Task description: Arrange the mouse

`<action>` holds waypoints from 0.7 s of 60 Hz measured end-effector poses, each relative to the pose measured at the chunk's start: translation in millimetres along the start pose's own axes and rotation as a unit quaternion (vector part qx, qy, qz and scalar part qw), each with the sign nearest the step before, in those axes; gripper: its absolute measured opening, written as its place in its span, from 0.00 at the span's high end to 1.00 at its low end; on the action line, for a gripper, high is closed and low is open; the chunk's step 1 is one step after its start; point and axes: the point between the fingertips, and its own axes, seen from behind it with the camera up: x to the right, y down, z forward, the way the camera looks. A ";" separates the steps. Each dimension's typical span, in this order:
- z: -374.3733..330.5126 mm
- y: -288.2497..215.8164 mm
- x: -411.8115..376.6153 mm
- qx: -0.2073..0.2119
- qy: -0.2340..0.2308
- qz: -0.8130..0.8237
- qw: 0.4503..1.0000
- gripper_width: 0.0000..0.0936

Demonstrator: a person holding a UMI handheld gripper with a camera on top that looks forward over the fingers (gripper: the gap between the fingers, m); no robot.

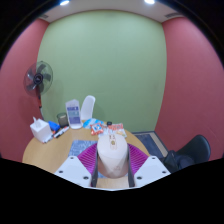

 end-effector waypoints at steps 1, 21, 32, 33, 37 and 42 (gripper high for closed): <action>6.7 -8.3 -2.5 0.005 -0.002 0.003 1.000 0.56; 188.1 58.4 -73.5 -0.090 -0.054 0.018 0.994 0.56; 227.9 118.4 -80.4 -0.137 -0.058 0.007 0.989 0.50; 229.2 122.2 -81.6 -0.141 -0.061 0.008 0.988 0.49; 230.9 131.8 -84.7 -0.151 -0.069 0.009 0.986 0.47; 226.7 131.5 -83.7 -0.153 -0.068 -0.009 0.986 0.41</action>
